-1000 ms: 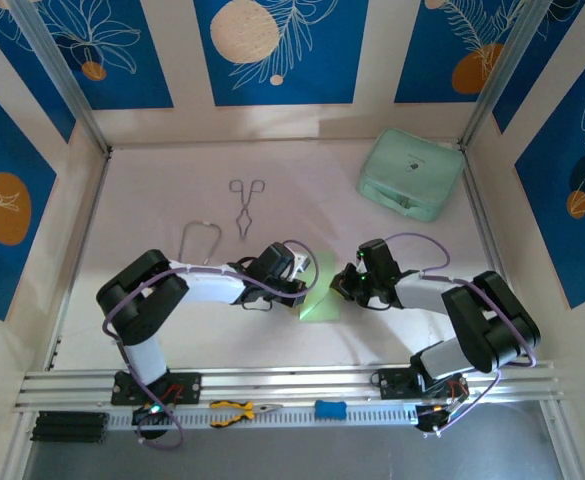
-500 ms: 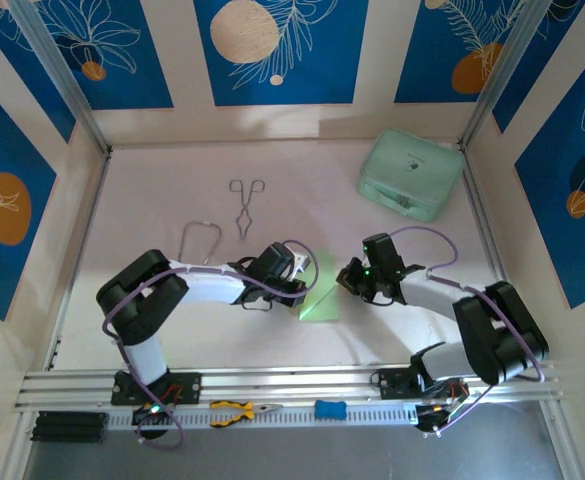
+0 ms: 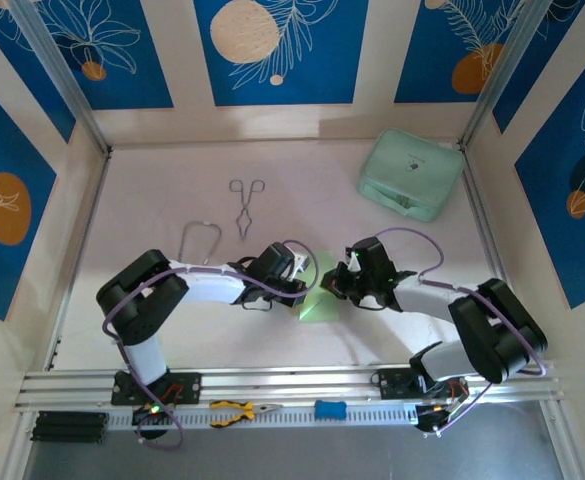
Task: Fold a paper plane with a square sheet of paper (pick it up from the middle)
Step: Fold the triangle a second time at the center of the table.
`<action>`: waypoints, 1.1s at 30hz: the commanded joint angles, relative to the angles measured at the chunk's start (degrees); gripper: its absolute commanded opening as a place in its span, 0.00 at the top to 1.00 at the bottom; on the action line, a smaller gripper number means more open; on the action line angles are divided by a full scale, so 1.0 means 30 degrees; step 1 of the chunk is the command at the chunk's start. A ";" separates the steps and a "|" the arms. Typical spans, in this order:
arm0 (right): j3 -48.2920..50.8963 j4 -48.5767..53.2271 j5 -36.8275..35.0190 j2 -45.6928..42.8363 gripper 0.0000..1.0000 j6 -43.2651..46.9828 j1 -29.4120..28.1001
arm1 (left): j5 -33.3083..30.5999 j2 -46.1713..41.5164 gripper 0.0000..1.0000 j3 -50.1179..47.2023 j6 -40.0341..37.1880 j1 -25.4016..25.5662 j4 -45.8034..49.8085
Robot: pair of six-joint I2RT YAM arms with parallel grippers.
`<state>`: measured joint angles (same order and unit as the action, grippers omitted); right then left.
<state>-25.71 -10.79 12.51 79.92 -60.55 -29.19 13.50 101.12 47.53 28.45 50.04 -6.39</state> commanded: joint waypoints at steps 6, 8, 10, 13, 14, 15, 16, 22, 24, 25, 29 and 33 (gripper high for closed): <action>0.0852 -0.0632 -0.0184 0.1232 1.00 -0.0559 -0.0291 | 0.0071 0.0366 1.00 0.0095 -0.0111 -0.0160 0.1400; 0.1091 -0.0301 -0.0542 0.1472 1.00 -0.0428 -0.0240 | 0.0209 0.0317 0.99 0.0080 -0.0124 -0.0144 0.1303; 0.1258 -0.0017 -0.0727 0.1753 1.00 -0.0303 -0.0245 | 0.0274 0.0173 0.97 0.0284 -0.0162 -0.0157 0.1503; 0.1391 0.0035 -0.0743 0.2111 1.00 -0.0263 -0.0173 | 0.0313 -0.0268 0.94 0.0563 -0.0170 -0.0164 0.1754; 0.1395 0.0050 -0.0739 0.2100 1.00 -0.0301 -0.0190 | 0.0256 -0.0453 0.92 0.0692 -0.0138 -0.0156 0.1964; 0.1409 0.0072 -0.0772 0.2050 1.00 -0.0294 -0.0176 | 0.0204 -0.0662 0.91 0.0814 -0.0137 -0.0174 0.2154; 0.1359 0.0129 -0.0799 0.2016 1.00 -0.0306 -0.0173 | 0.0121 -0.0849 0.90 0.0892 -0.0124 -0.0144 0.2321; 0.0872 0.0707 -0.0802 0.1924 1.00 -0.0147 -0.0231 | -0.1266 -0.2832 0.69 0.1078 0.0166 -0.0177 0.3985; 0.0695 0.1091 -0.0827 0.1928 1.00 0.0019 -0.0174 | -0.1178 -0.3574 0.74 0.0909 0.0286 -0.0156 0.3987; 0.0606 0.1265 -0.0848 0.1910 1.00 0.0048 -0.0144 | -0.0941 -0.3816 0.77 0.0886 0.0354 -0.0158 0.3923; 0.0570 0.1274 -0.0707 0.1838 1.00 0.0153 -0.0070 | 0.1301 -0.3910 0.92 0.0857 0.0859 -0.0103 0.3034; 0.0531 0.1280 -0.0594 0.1839 1.00 0.0166 -0.0026 | 0.3797 -0.2943 0.96 0.1589 0.0744 0.0181 0.2732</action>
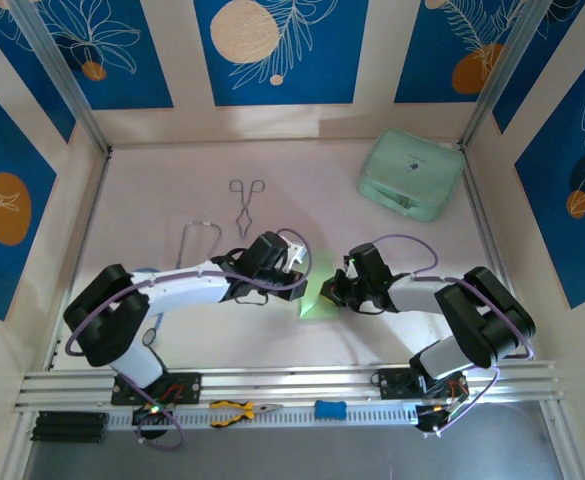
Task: Fold a paper plane with a square sheet of paper (pick it up from the middle)
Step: Fold the triangle a second time at the center of the table.
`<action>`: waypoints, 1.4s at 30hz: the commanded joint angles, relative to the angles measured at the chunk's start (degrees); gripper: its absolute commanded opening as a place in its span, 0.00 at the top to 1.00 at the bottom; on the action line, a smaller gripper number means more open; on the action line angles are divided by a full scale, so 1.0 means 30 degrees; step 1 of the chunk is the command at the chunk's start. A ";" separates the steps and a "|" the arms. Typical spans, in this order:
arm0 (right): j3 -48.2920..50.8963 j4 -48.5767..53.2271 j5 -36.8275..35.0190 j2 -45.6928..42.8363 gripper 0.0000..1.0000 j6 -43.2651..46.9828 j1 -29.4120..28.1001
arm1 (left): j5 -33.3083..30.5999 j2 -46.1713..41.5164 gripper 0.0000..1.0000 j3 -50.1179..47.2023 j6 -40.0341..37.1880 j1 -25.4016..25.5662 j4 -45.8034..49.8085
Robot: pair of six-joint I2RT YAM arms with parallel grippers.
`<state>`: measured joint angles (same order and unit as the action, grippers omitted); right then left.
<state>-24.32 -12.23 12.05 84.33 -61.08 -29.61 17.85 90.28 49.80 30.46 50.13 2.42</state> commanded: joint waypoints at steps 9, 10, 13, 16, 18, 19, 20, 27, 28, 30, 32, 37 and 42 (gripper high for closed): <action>0.0037 0.1849 -0.0311 0.0384 1.00 0.0447 0.0135 | 0.4202 0.2935 0.97 0.1977 0.0347 0.0283 0.0122; 0.0020 0.1850 -0.0299 0.0395 1.00 0.0492 0.0171 | 0.4233 0.2997 0.97 0.1967 0.0354 0.0283 -0.0015; 0.0071 0.1820 -0.0261 0.0394 1.00 0.0496 0.0170 | 0.4482 0.3457 0.96 0.2233 0.0147 0.0282 0.0162; 0.0075 0.1792 -0.0220 0.0461 1.00 0.0526 0.0198 | 0.5040 0.3998 0.96 0.2444 0.0121 0.0286 0.0225; 0.0054 0.1712 -0.0180 0.0510 1.00 0.0518 0.0204 | 0.5161 0.4214 0.96 0.2488 0.0087 0.0283 0.0246; 0.0076 0.1705 -0.0152 0.0511 1.00 0.0522 0.0200 | 0.5175 0.4377 0.96 0.2506 0.0033 0.0282 0.0304; 0.0105 0.1646 -0.0176 0.0542 1.00 0.0490 0.0200 | 0.5157 0.4479 0.96 0.2534 -0.0028 0.0283 0.0308; 0.0217 0.1615 -0.0166 0.0550 1.00 0.0501 0.0238 | 0.4169 0.5103 0.96 0.2565 -0.0616 0.0268 0.1150; 0.0249 0.1611 -0.0159 0.0584 1.00 0.0526 0.0262 | 0.4130 0.5192 0.96 0.2502 -0.0671 0.0282 0.1214; 0.0242 0.1601 -0.0151 0.0570 1.00 0.0518 0.0276 | 0.4052 0.5325 0.96 0.2457 -0.0806 0.0272 0.1466; 0.0249 0.1616 -0.0151 0.0599 1.00 0.0513 0.0287 | 0.3832 0.5299 0.96 0.2142 -0.0895 0.0276 0.1537; 0.0236 0.1725 -0.0150 0.0745 1.00 0.0613 0.0318 | 0.3637 0.5007 0.96 0.1292 -0.0873 0.0277 0.1471; 0.0262 0.1762 -0.0180 0.0841 1.00 0.0605 0.0329 | 0.3674 0.4655 0.96 0.0456 -0.0706 0.0290 0.1337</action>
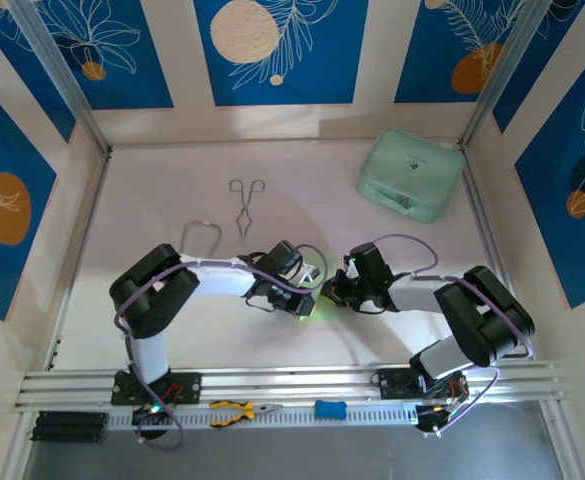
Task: Fold a paper plane with a square sheet of paper (pick it up from the middle)
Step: Fold the triangle a second time at the center of the table.
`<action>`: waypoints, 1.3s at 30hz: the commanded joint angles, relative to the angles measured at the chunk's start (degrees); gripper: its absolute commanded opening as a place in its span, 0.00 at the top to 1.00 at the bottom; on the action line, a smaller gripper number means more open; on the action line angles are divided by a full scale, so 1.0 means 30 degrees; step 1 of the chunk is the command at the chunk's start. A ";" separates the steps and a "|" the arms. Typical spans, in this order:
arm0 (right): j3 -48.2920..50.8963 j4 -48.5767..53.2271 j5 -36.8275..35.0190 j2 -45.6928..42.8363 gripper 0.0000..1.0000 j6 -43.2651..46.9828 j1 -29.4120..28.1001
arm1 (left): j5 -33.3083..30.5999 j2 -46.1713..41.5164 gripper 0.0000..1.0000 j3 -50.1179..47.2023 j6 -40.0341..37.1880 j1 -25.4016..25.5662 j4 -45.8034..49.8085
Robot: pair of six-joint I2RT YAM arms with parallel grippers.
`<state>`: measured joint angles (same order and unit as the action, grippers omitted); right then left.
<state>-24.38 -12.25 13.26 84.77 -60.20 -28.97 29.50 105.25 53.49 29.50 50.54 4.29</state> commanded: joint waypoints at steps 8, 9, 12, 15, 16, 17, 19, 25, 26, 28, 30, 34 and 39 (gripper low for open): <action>0.0281 0.1941 -0.0625 0.0776 1.00 0.0402 0.0165 | -0.0160 -0.1484 0.95 -0.2337 -0.0119 0.0137 0.0764; 0.0268 0.1930 -0.0622 0.0778 1.00 0.0395 0.0180 | -0.0164 -0.1623 0.94 -0.2484 -0.0091 0.0144 0.0765; 0.0252 0.1927 -0.0581 0.0877 1.00 0.0406 0.0194 | -0.0406 -0.2054 0.95 -0.2860 -0.0127 0.0148 0.1079; 0.0221 0.1921 -0.0552 0.0922 1.00 0.0403 0.0194 | -0.0803 -0.2597 0.94 -0.3301 -0.0082 0.0144 0.1439; 0.0181 0.1918 -0.0514 0.0922 1.00 0.0410 0.0189 | -0.0936 -0.2821 0.95 -0.3527 0.0003 0.0130 0.1410; 0.0182 0.1920 -0.0495 0.0926 1.00 0.0414 0.0187 | -0.1113 -0.3052 0.95 -0.3690 0.0090 0.0144 0.1477; 0.0156 0.1974 -0.0493 0.0908 1.00 0.0422 0.0180 | -0.1440 -0.3607 0.96 -0.3967 0.0204 0.0147 0.1497; 0.0127 0.1939 -0.0471 0.0791 1.00 0.0377 0.0192 | -0.2089 -0.6172 0.98 -0.3787 0.0513 0.0113 0.1146; 0.0127 0.1932 -0.0464 0.0784 1.00 0.0352 0.0194 | -0.2130 -0.6338 0.98 -0.3622 0.0635 0.0100 0.0847; 0.0122 0.1924 -0.0464 0.0776 1.00 0.0350 0.0179 | -0.1972 -0.6022 0.98 -0.3119 0.0853 0.0036 0.0327; 0.0125 0.1899 -0.0464 0.0785 1.00 0.0300 0.0180 | -0.1477 -0.5061 0.96 -0.2243 0.0891 0.0076 -0.0017; 0.0196 0.1872 -0.0464 0.0717 1.00 0.0311 0.0171 | -0.0991 -0.3014 0.97 -0.0739 0.0862 0.0062 -0.0324; 0.0206 0.1731 -0.0317 0.0754 1.00 0.0274 0.0165 | -0.0704 -0.1066 0.95 0.0279 0.0394 -0.0009 -0.0301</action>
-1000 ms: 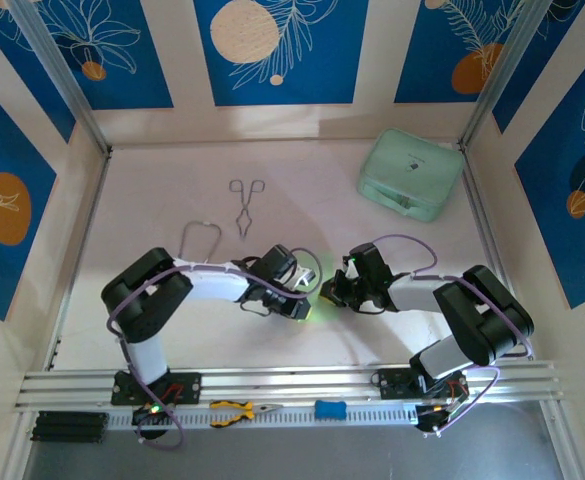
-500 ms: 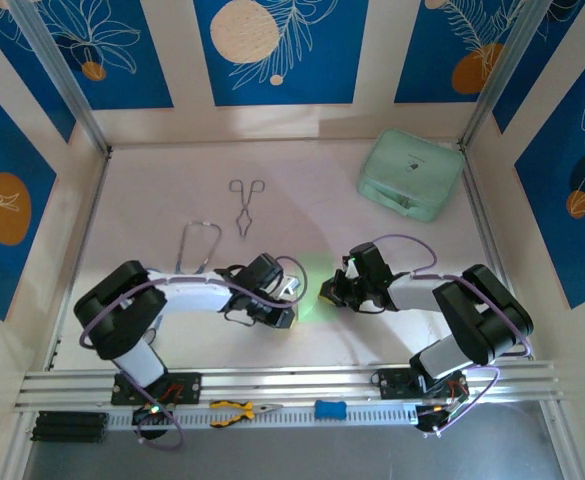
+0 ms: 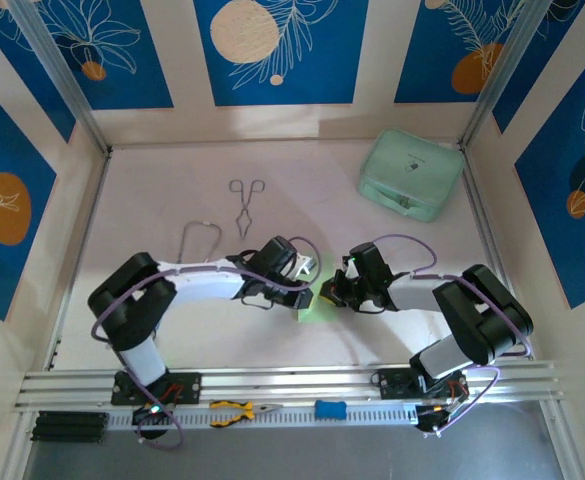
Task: Fold a paper plane with a square sheet of paper (pick it up from the middle)
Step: Fold the triangle a second time at the center of the table.
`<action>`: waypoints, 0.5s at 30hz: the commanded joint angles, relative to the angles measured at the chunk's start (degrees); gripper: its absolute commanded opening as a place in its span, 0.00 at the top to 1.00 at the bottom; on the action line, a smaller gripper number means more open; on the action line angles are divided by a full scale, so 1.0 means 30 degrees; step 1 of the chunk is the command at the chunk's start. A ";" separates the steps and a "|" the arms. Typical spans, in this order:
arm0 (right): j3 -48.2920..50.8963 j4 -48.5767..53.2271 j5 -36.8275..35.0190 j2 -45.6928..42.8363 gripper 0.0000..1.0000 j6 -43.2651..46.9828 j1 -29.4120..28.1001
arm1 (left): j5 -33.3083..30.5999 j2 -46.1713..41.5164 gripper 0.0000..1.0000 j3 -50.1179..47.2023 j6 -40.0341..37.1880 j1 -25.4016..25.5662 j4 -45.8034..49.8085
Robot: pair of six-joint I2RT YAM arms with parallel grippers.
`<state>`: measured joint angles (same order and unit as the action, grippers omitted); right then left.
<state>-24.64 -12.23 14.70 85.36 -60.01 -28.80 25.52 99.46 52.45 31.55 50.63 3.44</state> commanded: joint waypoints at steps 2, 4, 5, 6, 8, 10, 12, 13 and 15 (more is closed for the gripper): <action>0.0210 0.1732 -0.0728 0.0521 1.00 0.0267 0.0121 | 0.0057 0.1603 0.95 0.0820 -0.0694 -0.0037 0.0918; 0.0008 0.1743 -0.0518 0.0462 1.00 0.0436 0.0164 | -0.0501 0.2027 0.97 0.0552 -0.0955 -0.0047 0.1674; -0.0140 0.1866 -0.0478 0.0409 1.00 0.0571 0.0180 | -0.0539 0.2090 0.97 0.0184 -0.0979 -0.0032 0.1619; -0.0302 0.2011 -0.0448 0.0349 1.00 0.0703 0.0192 | -0.0541 0.2091 0.98 -0.0224 -0.0871 -0.0053 0.1482; -0.0699 0.2194 -0.0072 0.0081 1.00 0.1017 0.0253 | -0.0538 0.2018 0.99 -0.1145 -0.0571 -0.0055 0.1080; -0.1078 0.2377 0.0180 -0.0496 0.99 0.1154 0.0253 | -0.0584 0.1837 1.00 -0.1789 -0.0383 -0.0049 0.0779; -0.1474 0.2687 0.0301 -0.1077 0.98 0.1322 0.0116 | -0.0668 0.1603 1.00 -0.2113 -0.0264 -0.0040 0.0595; -0.1632 0.2731 0.0439 -0.1249 0.98 0.1339 0.0015 | -0.0709 0.1536 1.00 -0.2078 -0.0294 -0.0042 0.0639; -0.1852 0.2700 0.0542 -0.1242 0.98 0.1225 -0.0320 | -0.0714 0.1501 1.00 -0.1970 -0.0357 -0.0048 0.0682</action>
<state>-28.03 -6.17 15.05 82.96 -57.47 -28.80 25.47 102.63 49.10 30.63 50.59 -0.89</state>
